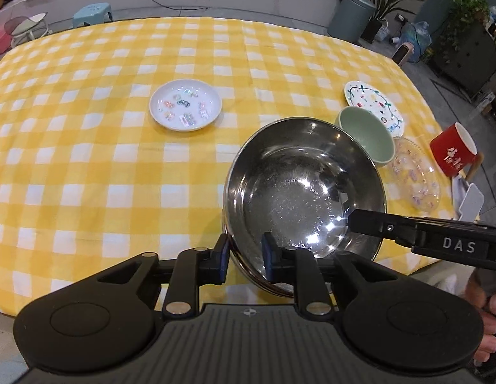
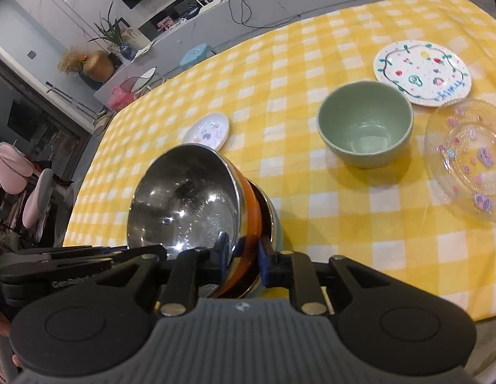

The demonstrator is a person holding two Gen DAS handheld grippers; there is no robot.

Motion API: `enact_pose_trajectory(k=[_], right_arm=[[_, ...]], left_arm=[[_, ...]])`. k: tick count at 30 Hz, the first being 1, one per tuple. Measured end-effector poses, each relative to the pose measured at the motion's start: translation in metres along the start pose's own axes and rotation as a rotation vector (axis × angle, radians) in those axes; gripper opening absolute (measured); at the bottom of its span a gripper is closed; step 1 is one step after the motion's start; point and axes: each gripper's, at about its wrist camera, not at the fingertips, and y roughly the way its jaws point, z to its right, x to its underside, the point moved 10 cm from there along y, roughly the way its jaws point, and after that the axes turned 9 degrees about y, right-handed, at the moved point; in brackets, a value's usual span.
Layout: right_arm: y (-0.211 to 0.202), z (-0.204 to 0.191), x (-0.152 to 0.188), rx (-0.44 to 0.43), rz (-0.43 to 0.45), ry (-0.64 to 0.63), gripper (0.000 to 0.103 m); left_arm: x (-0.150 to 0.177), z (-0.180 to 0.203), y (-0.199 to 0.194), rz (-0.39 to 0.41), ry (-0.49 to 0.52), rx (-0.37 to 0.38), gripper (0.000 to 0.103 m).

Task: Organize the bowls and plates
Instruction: 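Lower the blue bowl into the orange bowl and open the left gripper, then move the left gripper to the pale green bowl and grasp its rim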

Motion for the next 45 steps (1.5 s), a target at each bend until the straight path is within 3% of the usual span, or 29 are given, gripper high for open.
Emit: enact_pose_trajectory(k=[9,19,24,29,38,45], right_arm=[[-0.006,-0.008,-0.002,0.064,0.066,-0.115,0.025],[0.003,0.009,-0.007,0.085,0.07,-0.072,0.026],[0.007,0.014,-0.008,0.109,0.077,-0.103,0.039],[0.01,0.018,-0.008,0.099,0.071,-0.091,0.04],[-0.006,0.002,-0.012,0.063,0.128,-0.153,0.04],[-0.02,0.007,-0.021,0.063,0.154,-0.126,0.04]], left_arm=[[0.0,-0.006,0.0,0.013,-0.007,-0.019,0.025],[-0.001,-0.017,0.001,0.035,-0.005,-0.071,0.037],[-0.001,-0.015,0.004,0.021,-0.003,-0.071,0.044],[0.0,-0.014,0.004,0.017,0.008,-0.08,0.045],[-0.009,-0.01,-0.012,0.08,0.003,-0.071,0.052],[-0.023,-0.005,-0.035,0.16,-0.034,-0.073,0.056]])
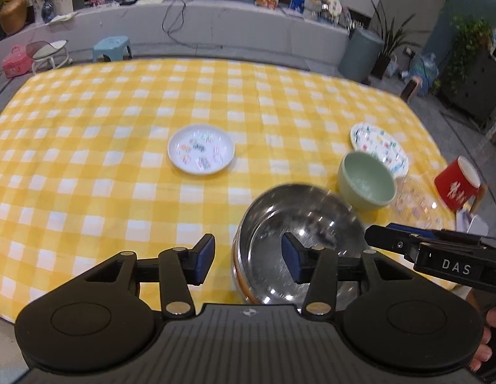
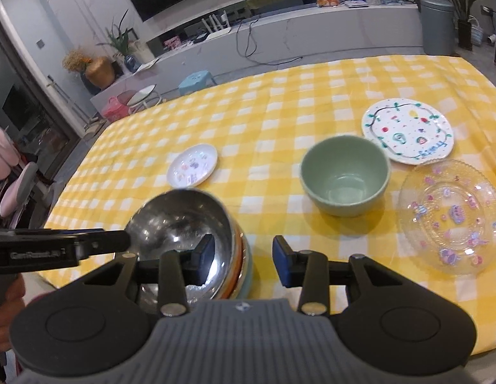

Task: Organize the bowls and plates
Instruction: 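Move the left gripper to the pale green bowl and grasp its rim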

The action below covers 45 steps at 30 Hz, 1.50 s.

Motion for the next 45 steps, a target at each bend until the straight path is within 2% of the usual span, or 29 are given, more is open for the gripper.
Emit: enact_pose_trajectory(k=[7,10,12,15,21,30,33,36,41,45], right_arm=[[-0.021,0.021,-0.022,0.014,0.062,0.063,0.045],[-0.028,0.036,-0.029,0.048,0.091,0.092,0.045],[-0.03,0.048,-0.033,0.061,0.103,0.115,0.045],[-0.033,0.068,-0.039,0.048,0.102,0.19,0.045],[-0.034,0.106,-0.052,0.068,0.137,0.295,0.045],[-0.007,0.133,-0.063,0.084,0.145,0.381,0.045],[0.006,0.135,-0.062,0.088,0.142,0.385,0.045],[0.022,0.138,-0.056,0.12,0.113,0.367,0.045],[0.043,0.139,-0.048,0.155,0.086,0.335,0.045],[0.05,0.135,-0.047,0.156,0.085,0.309,0.045]], left_arm=[[-0.02,0.01,-0.011,0.042,-0.019,0.018,0.057],[-0.034,0.021,-0.01,0.063,0.004,0.025,0.058],[-0.044,0.031,-0.006,0.061,0.029,0.037,0.058],[-0.056,0.042,0.005,0.051,0.009,0.068,0.058],[-0.079,0.067,0.041,-0.004,0.056,0.086,0.058],[-0.098,0.103,0.095,-0.093,0.21,0.103,0.058],[-0.096,0.116,0.116,-0.14,0.254,0.126,0.058],[-0.087,0.126,0.14,-0.225,0.313,0.159,0.058],[-0.076,0.124,0.166,-0.262,0.336,0.114,0.058],[-0.069,0.123,0.176,-0.291,0.319,0.129,0.058]])
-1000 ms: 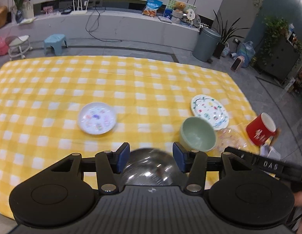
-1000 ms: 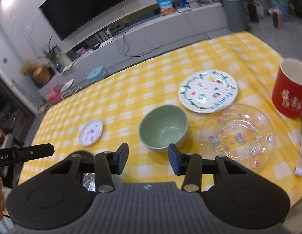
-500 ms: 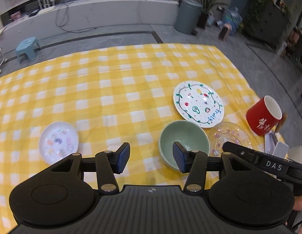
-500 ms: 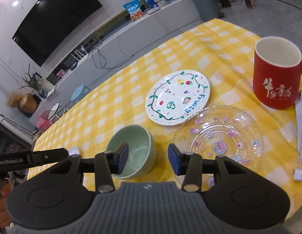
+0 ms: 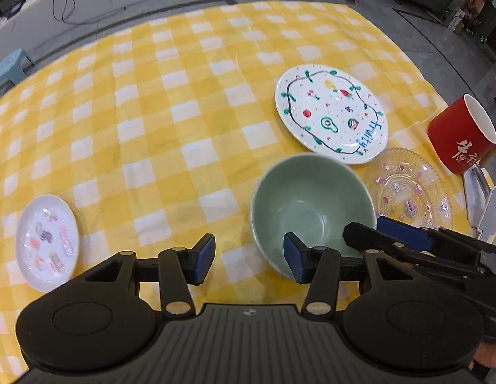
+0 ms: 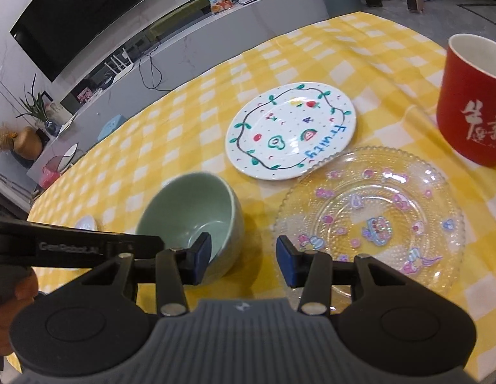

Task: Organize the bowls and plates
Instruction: 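Move the left gripper to the pale green bowl and grasp its rim, then lift the pale green bowl with the left gripper toward the stacked bowls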

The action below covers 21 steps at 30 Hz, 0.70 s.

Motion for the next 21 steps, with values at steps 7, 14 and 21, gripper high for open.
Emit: enact_pose_trajectory(k=[7,14,21], right_arm=[[-0.001,-0.007,0.003,-0.044,0.007,-0.027,0.021],[0.001,-0.015,0.01,-0.016,-0.002,-0.112,0.02],[0.009,-0.011,0.017,-0.06,-0.077,-0.037,0.029]], left_arm=[[0.004,-0.001,0.009,-0.016,-0.062,0.044,0.033],[0.009,0.004,0.003,-0.002,-0.034,0.039,0.021],[0.017,-0.003,-0.001,-0.014,-0.072,0.057,0.031]])
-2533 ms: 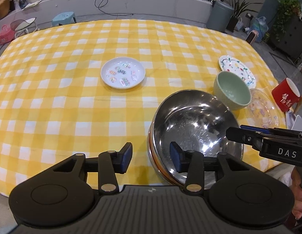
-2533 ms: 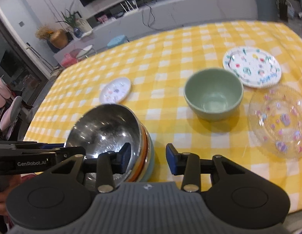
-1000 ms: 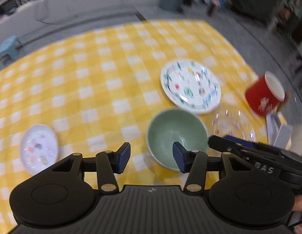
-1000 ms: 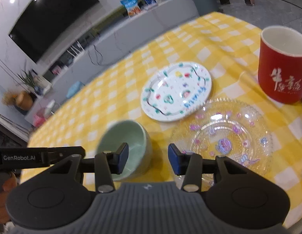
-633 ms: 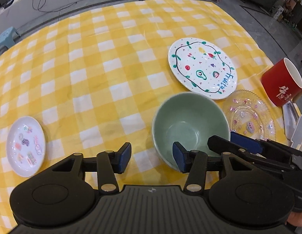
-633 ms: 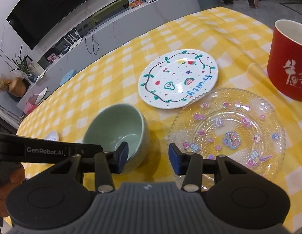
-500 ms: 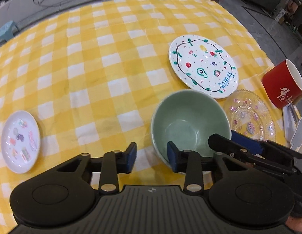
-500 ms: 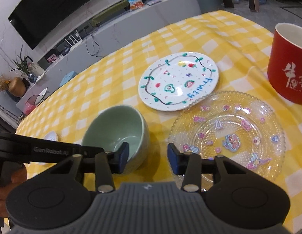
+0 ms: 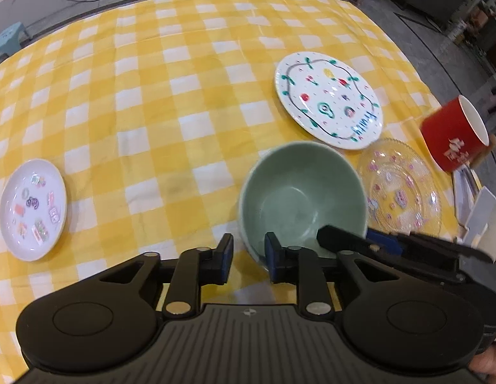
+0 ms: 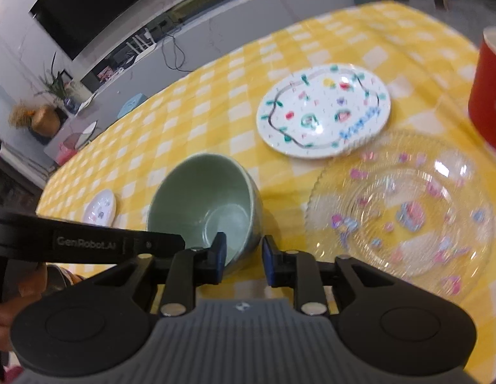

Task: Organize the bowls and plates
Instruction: 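Lift the pale green bowl with the left gripper toward the stacked bowls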

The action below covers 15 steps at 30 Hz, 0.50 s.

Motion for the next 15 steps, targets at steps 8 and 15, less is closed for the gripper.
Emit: enact_pose_trajectory(k=[8,15], right_arm=[[0.006,0.004,0.002,-0.023,0.012,0.064,0.036],[0.013,0.002,0.012,-0.015,-0.015,0.062,0.023]], left_arm=[[-0.002,0.0,0.007,0.03,-0.028,0.019,0.024],[0.001,0.01,0.01,0.026,0.053,-0.009,0.016]])
